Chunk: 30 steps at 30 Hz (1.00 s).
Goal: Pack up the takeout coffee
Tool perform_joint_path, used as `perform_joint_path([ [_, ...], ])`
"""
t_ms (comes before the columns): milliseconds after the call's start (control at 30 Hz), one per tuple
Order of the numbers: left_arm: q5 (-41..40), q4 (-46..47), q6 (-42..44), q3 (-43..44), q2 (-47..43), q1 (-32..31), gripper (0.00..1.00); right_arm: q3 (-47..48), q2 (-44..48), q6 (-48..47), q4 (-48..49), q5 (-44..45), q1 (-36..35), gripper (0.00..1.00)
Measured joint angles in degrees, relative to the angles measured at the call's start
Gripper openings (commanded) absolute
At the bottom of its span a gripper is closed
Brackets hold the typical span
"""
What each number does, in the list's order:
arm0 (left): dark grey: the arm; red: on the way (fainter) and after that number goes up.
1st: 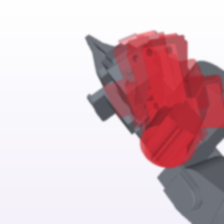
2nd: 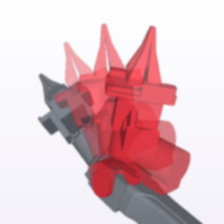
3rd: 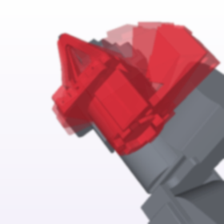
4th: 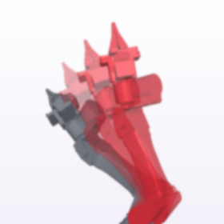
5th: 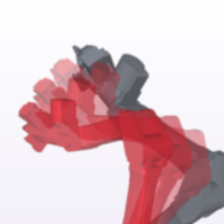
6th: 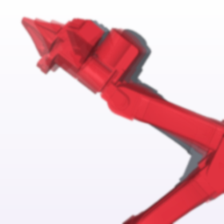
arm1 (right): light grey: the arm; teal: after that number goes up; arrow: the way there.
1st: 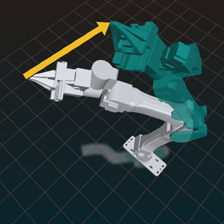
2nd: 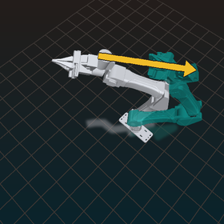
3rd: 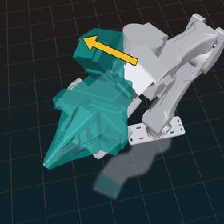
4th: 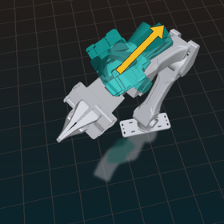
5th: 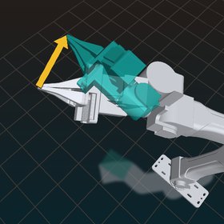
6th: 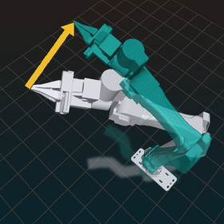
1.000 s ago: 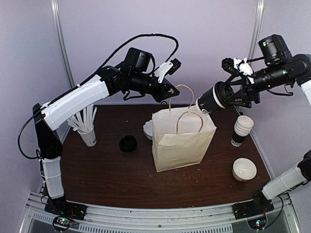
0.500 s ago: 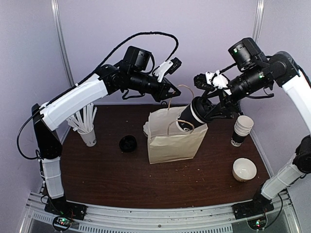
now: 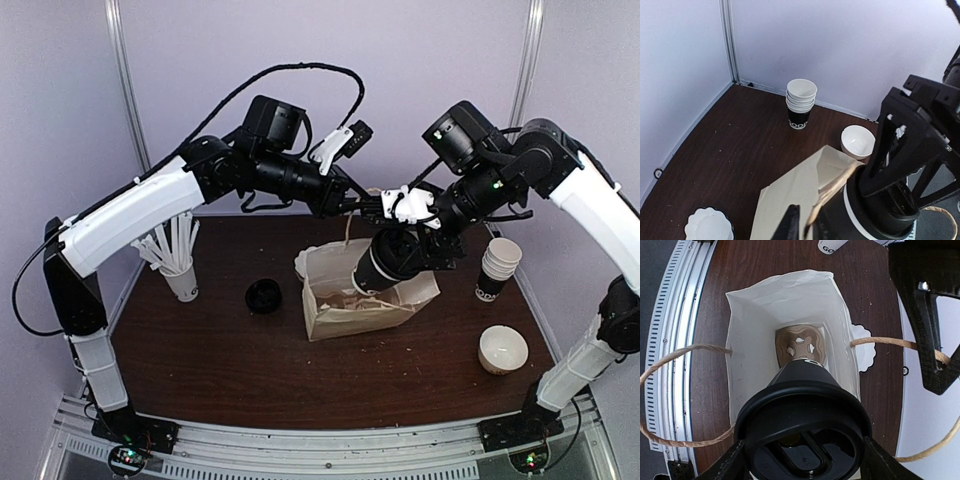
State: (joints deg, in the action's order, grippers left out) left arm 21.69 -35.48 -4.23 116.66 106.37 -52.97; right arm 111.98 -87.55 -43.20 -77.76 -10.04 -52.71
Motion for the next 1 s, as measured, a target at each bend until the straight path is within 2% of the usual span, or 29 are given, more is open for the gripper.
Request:
perform_joint_path([
  [133, 0.6, 1.0, -1.0, -0.4, -1.3, -0.4, 0.53, -2.7, 0.8, -0.4, 1.0, 3.2, -2.3, 0.72],
  [300, 2.0, 0.9, -1.2, -2.4, -3.3, -0.4, 0.68, -9.7, 3.1, -1.6, 1.8, 6.5, -5.1, 0.71],
  [633, 7.6, -2.1, 1.8, -8.0, -10.3, -0.4, 0.79, -14.0, 4.8, -4.2, 2.6, 11.8, -7.7, 0.7],
  [833, 3.7, -1.4, 2.6, -10.8, -12.5, 1.8, 0.78, -14.2, 4.2, -7.1, 2.7, 13.1, -7.9, 0.7],
  [1000, 0.3, -0.8, 2.0, -12.4, -8.5, 6.3, 0.77, -14.2, 2.6, -9.6, 2.1, 13.4, -8.5, 0.7],
])
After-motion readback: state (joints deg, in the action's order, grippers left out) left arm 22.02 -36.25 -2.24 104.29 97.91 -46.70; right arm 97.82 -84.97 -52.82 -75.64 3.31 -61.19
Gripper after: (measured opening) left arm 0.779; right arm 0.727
